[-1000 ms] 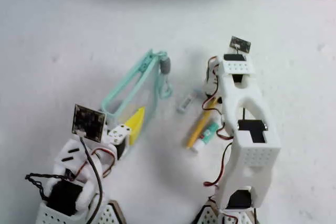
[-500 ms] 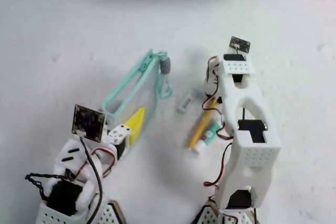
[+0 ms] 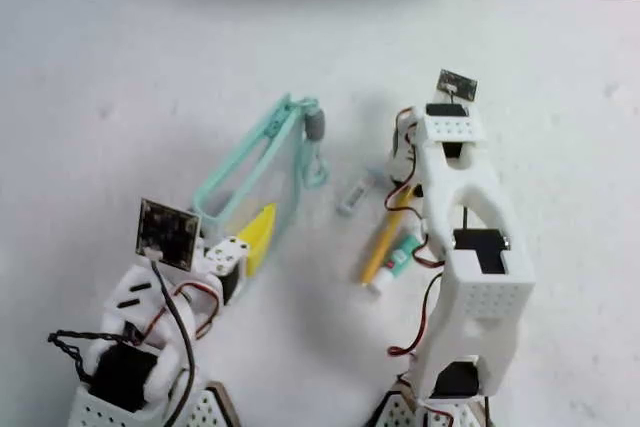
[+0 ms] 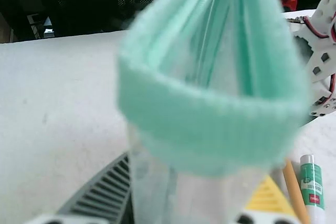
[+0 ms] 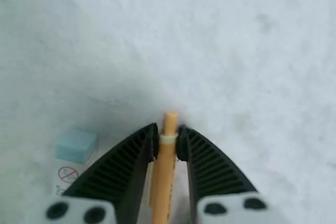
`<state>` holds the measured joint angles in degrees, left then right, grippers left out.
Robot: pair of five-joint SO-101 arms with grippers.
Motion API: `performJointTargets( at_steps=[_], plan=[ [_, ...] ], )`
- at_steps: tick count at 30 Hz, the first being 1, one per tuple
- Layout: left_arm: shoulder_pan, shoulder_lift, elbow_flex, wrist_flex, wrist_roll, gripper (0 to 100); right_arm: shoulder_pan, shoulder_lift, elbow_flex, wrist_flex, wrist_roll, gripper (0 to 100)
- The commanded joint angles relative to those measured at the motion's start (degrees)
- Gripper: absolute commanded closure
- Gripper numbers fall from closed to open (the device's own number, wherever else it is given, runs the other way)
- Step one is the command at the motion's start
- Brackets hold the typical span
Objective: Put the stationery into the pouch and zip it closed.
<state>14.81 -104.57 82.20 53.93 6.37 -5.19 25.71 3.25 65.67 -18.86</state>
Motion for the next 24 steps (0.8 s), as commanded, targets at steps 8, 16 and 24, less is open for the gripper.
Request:
performJointTargets(
  at_steps=[8,16,24],
  plan=[
    [3.9,-0.3,-3.2,2.1,1.7,79,-1.4,-10.5,5.3,-3.1,0.4,98.1],
    [3.9,-0.3,-3.2,2.1,1.7,79,-1.4,-20.5,5.9,-2.7,0.4,98.1],
    [3.6,-0.3,-3.1,2.1,1.7,79,-1.8,-38.4,5.5,-2.0,0.7,98.2]
  ],
)
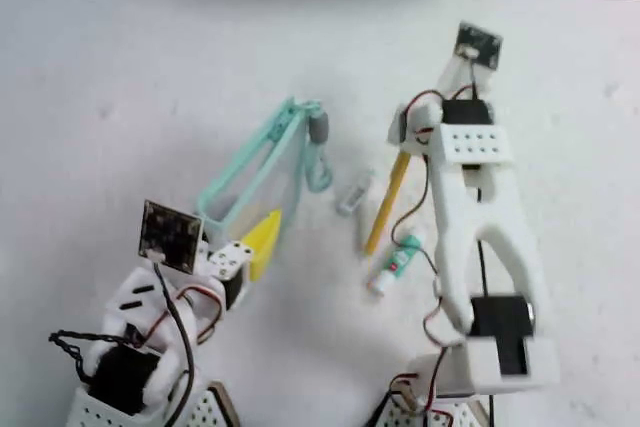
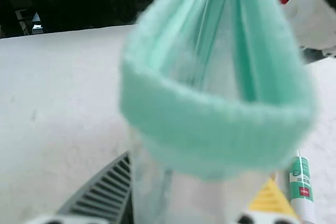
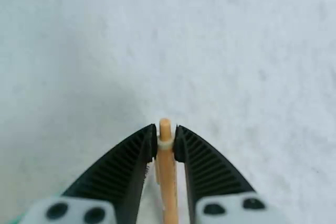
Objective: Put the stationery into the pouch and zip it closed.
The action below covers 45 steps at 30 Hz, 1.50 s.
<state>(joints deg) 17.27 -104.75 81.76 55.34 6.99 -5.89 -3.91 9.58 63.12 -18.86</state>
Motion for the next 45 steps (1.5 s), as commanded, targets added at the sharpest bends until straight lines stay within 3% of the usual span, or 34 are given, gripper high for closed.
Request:
performJointTargets(
  at_steps=[1,12,25,31,39,45],
  plan=[
    [1.1,-0.1,-2.6,0.8,1.1,79,-1.2,-11.6,-0.9,0.8,0.8,98.2],
    [1.4,-0.1,-3.1,1.9,1.1,79,-1.2,-35.6,-0.5,1.2,1.1,98.2],
    [1.4,-0.1,-2.7,1.9,-0.3,79,-8.1,-52.4,-0.9,-2.5,10.4,98.2],
    [1.6,-0.1,-2.7,1.9,-1.7,79,-13.1,-55.3,-2.7,-13.1,11.0,98.2],
    [3.2,-0.1,-2.7,1.9,-1.8,78,-14.7,-55.3,-8.1,-14.2,8.4,98.2],
    [4.2,-0.1,-2.6,1.9,-1.8,78,-25.5,-54.6,-6.2,-14.4,4.1,98.2]
  ],
)
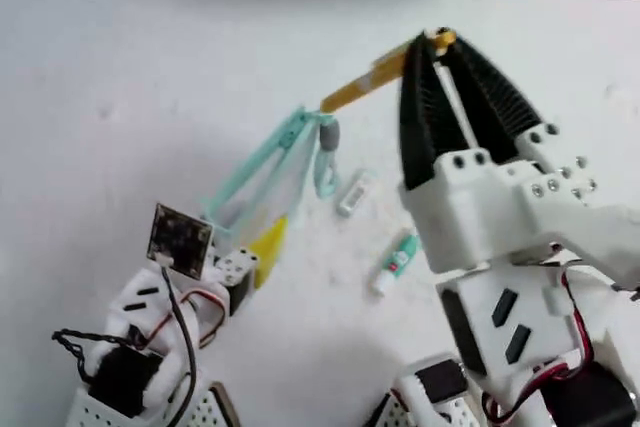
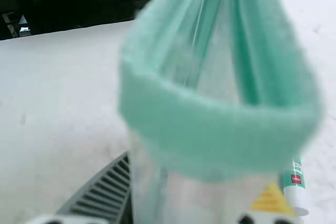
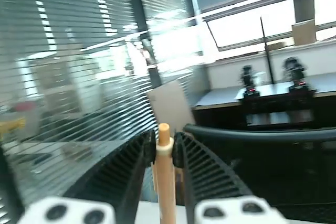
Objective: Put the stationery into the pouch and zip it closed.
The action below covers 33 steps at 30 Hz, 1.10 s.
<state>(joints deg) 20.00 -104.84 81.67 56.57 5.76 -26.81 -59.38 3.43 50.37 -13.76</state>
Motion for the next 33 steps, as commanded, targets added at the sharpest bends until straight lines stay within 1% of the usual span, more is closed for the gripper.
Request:
performJointTargets(
  at_steps=[1,3,9,14,18,22,33],
  plan=[
    [1.5,0.0,-2.5,0.7,-0.6,78,-5.8,1.7,0.2,-1.6,-1.0,98.2],
    [1.5,0.0,-2.5,0.7,-0.6,78,-7.1,4.1,0.4,-1.2,-1.0,98.2],
    [1.5,0.0,-2.5,0.7,-0.6,78,-7.4,10.6,0.3,2.2,-0.9,98.2],
    [1.5,0.0,-2.5,0.7,-0.6,78,-7.6,10.9,0.4,3.0,-0.9,98.2],
    [1.5,0.0,-2.5,0.7,-0.6,78,-7.6,10.8,0.0,6.0,-0.9,98.2],
    [1.5,0.0,-2.5,0.7,-0.6,78,-7.6,9.6,-4.2,7.7,-0.9,98.2],
    [1.5,0.0,-2.5,0.7,-0.6,78,-7.6,9.0,-6.2,8.6,-0.9,98.3]
  ],
)
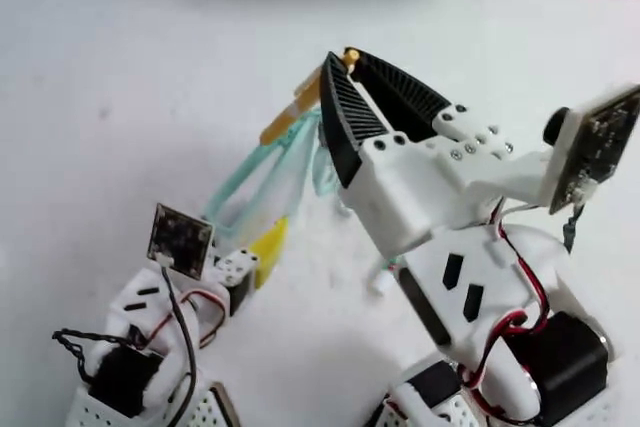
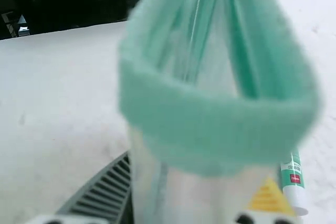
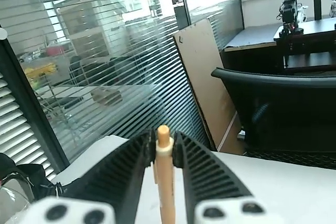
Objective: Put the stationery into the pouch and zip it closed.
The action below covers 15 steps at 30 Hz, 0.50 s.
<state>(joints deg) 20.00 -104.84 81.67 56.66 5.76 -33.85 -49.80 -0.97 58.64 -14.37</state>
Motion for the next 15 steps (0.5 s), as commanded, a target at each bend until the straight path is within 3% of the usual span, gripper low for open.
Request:
performJointTargets(
  at_steps=[1,15],
  plan=[
    [1.5,0.0,-2.5,0.6,-0.6,78,-0.6,-0.6,-1.8,0.4,-0.3,98.3],
    [1.4,0.0,-2.5,0.6,-0.6,78,-2.2,-0.5,-1.9,6.7,-0.3,98.3]
  ],
)
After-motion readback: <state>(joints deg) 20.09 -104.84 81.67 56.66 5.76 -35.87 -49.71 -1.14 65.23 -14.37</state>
